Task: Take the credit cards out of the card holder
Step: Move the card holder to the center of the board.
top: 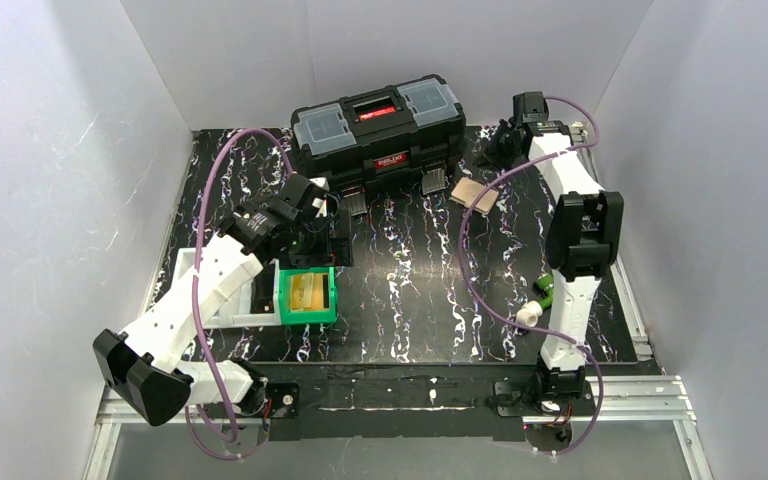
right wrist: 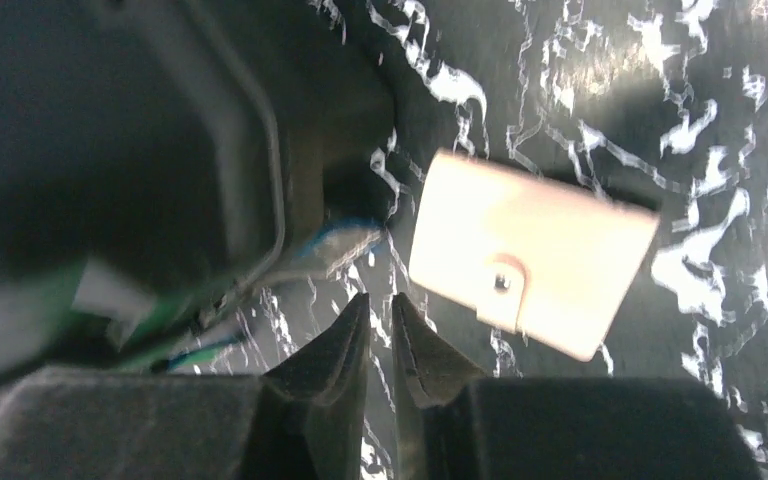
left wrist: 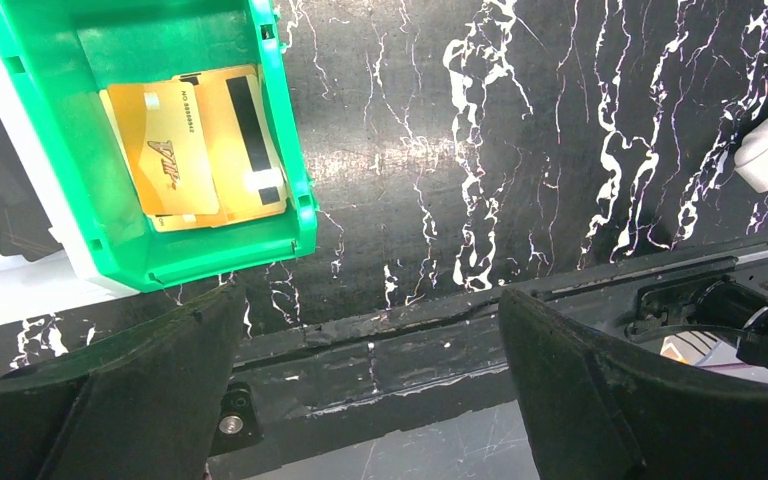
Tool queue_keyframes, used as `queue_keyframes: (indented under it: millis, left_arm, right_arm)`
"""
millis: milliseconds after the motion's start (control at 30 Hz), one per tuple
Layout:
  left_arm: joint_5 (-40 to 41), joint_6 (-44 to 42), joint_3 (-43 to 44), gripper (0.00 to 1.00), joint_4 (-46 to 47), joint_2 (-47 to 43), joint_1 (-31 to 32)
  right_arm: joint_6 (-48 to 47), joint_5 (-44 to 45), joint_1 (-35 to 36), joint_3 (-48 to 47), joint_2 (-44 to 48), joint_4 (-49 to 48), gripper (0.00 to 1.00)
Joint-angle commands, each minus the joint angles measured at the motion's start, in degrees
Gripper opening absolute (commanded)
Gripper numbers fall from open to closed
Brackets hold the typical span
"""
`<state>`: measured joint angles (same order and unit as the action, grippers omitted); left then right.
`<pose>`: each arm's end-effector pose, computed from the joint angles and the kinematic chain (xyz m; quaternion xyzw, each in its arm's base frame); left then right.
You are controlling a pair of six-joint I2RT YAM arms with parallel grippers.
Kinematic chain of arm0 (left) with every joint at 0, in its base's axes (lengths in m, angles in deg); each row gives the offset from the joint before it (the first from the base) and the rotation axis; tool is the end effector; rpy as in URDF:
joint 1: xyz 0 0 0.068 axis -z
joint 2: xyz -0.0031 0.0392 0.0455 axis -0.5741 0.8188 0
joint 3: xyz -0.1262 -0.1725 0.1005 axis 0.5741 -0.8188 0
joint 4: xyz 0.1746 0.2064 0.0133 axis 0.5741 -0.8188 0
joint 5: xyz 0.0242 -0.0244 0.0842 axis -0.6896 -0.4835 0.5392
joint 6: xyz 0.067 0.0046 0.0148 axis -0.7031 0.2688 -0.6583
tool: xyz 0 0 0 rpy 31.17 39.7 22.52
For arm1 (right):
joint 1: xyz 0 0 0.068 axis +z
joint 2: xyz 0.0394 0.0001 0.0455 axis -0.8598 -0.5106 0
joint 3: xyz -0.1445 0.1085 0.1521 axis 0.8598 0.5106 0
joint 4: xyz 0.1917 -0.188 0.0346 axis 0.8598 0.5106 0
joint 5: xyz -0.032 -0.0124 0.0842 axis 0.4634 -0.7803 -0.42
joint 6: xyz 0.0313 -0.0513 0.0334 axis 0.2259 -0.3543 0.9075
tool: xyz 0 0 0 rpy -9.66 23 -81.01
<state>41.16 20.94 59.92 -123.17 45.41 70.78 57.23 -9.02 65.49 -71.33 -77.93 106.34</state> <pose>0.2290 -0.1618 0.3055 0.0131 0.9432 -0.1702 0.2851 0.4783 0.0615 0.2179 0.2198 0.9036 0.2069 0.3039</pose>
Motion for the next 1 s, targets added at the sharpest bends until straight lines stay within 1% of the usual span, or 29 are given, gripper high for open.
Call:
queue_keyframes:
  millis: [0,167,300,367,433,533,733,867,967]
  left_arm:
    - [1.99,-0.24,2.73,0.98,-2.17,-1.05,-0.34]
    - [3.83,-1.2,4.0,0.98,-3.68,-0.4,-0.39]
    - [4.37,-1.72,4.69,0.98,-4.12,0.3,-0.57]
    - [4.27,-1.8,5.08,0.98,-4.04,0.79,-0.59]
    - [3.92,-1.79,5.32,0.98,-3.75,1.11,-0.72]
    - [3.45,-1.94,5.54,0.98,-3.43,1.54,-0.68]
    - [2.45,-1.9,4.84,0.98,-2.27,1.63,-0.76]
    - [1.6,-1.41,3.47,0.98,-1.18,1.19,-0.77]
    - [1.13,-1.06,2.35,0.98,-0.41,0.8,-0.77]
  right_arm:
    - [7.71,-4.24,-2.95,-6.81,-7.73,-3.65,0.19]
    - [12.85,-6.71,-5.37,-14.41,-15.96,-4.14,0.16]
    - [15.23,-9.02,-5.67,-22.24,-23.0,-0.08,0.14]
    - [15.61,-9.64,-5.65,-23.06,-24.52,1.81,0.12]
    - [15.98,-9.88,-5.67,-18.67,-23.25,1.63,0.12]
    - [15.76,-9.73,-5.43,-10.2,-19.2,-0.09,0.12]
    - [13.67,-11.23,-3.47,3.52,-11.43,-1.68,0.11]
    - [12.96,-12.04,-0.98,13.82,-5.74,-4.29,0.1]
    - [12.79,-12.22,1.7,23.6,-0.63,-7.7,0.1]
